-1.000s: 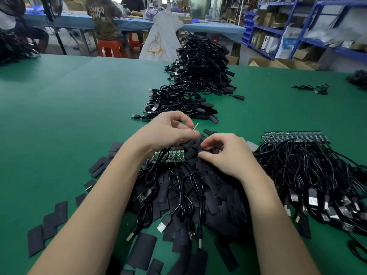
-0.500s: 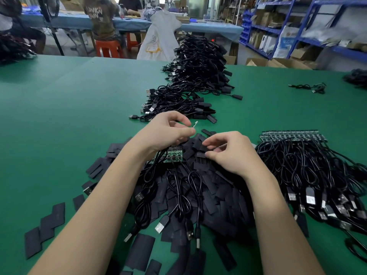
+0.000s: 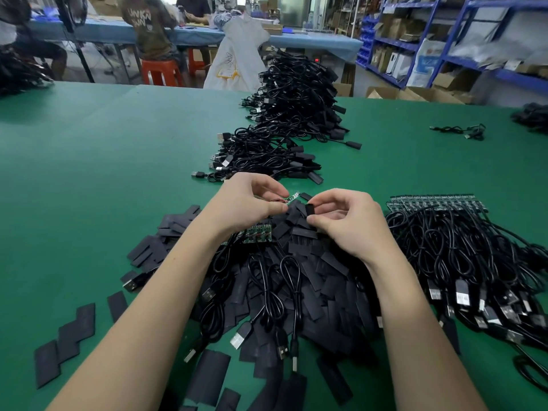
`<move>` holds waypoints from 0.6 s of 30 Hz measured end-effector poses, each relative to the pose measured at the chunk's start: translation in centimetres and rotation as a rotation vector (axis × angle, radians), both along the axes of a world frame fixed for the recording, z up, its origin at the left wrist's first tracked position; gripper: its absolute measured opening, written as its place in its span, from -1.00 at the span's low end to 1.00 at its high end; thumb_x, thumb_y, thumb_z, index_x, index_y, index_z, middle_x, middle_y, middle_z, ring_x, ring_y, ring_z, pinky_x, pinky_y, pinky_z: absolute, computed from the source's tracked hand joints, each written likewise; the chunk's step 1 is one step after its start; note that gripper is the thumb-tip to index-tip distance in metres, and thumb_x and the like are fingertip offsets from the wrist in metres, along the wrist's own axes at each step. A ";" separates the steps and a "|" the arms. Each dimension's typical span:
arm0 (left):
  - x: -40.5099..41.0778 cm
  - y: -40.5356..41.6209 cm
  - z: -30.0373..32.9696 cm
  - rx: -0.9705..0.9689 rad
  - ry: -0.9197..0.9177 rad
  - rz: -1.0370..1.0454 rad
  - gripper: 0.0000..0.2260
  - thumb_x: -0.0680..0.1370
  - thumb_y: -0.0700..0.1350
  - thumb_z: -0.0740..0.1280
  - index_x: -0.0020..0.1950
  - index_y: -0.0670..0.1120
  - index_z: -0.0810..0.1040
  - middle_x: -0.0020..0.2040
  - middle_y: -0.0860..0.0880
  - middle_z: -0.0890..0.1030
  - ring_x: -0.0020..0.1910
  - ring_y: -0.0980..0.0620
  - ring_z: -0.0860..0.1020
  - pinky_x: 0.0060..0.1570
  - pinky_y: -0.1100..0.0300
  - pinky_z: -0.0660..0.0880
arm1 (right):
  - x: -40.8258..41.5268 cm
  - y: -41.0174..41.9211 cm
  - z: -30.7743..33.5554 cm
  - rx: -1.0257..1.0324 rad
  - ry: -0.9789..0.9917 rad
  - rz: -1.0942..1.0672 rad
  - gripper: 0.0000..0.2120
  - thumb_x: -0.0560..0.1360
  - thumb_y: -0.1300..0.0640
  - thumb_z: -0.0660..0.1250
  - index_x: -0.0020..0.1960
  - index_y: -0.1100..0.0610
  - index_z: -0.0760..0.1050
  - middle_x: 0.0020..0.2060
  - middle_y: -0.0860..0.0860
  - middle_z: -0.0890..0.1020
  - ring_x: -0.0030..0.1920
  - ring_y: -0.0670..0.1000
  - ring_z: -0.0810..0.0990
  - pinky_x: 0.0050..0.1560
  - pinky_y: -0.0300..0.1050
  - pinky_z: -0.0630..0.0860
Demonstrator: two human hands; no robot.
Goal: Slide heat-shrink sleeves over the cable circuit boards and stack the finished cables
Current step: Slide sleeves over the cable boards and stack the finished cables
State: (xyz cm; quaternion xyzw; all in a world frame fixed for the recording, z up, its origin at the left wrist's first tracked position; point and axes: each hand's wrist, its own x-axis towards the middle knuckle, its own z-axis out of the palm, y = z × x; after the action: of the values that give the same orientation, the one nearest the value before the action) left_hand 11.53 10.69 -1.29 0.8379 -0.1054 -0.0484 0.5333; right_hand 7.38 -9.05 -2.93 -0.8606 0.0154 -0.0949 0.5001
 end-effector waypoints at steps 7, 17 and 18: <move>-0.3 -0.2 0.2 -0.004 0.000 -0.038 -0.84 0.45 -0.23 0.56 -0.01 -0.07 0.71 -0.21 0.00 0.68 -0.23 0.09 0.62 -0.02 0.11 0.63 | -0.1 -0.3 0.3 0.320 -0.030 -0.024 -0.78 0.38 0.25 0.60 -0.07 0.00 0.68 -0.19 -0.05 0.75 -0.14 -0.08 0.74 -0.06 -0.23 0.64; -0.8 -0.7 0.6 -0.063 0.028 -0.112 -0.85 0.45 -0.21 0.57 -0.01 -0.06 0.72 -0.16 -0.03 0.73 -0.21 0.14 0.63 -0.06 0.27 0.57 | -0.2 0.6 1.0 1.028 -0.066 0.005 -0.79 0.47 0.44 0.43 0.00 0.18 0.58 -0.16 0.06 0.73 -0.10 -0.02 0.72 -0.04 -0.23 0.63; -0.9 -0.8 0.6 -0.064 0.028 -0.115 -0.85 0.45 -0.20 0.57 -0.01 -0.06 0.72 -0.16 -0.02 0.73 -0.20 0.14 0.64 -0.05 0.28 0.57 | -0.2 0.7 0.9 1.024 -0.067 0.009 -0.79 0.46 0.44 0.43 0.00 0.18 0.58 -0.16 0.07 0.72 -0.10 -0.02 0.72 -0.05 -0.23 0.63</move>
State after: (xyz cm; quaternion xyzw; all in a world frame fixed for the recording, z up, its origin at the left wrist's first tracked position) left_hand 10.65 9.92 -0.68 0.8122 -0.1473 -0.0872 0.5578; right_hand 7.15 -8.35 -2.00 -0.5020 0.0403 -0.1005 0.8581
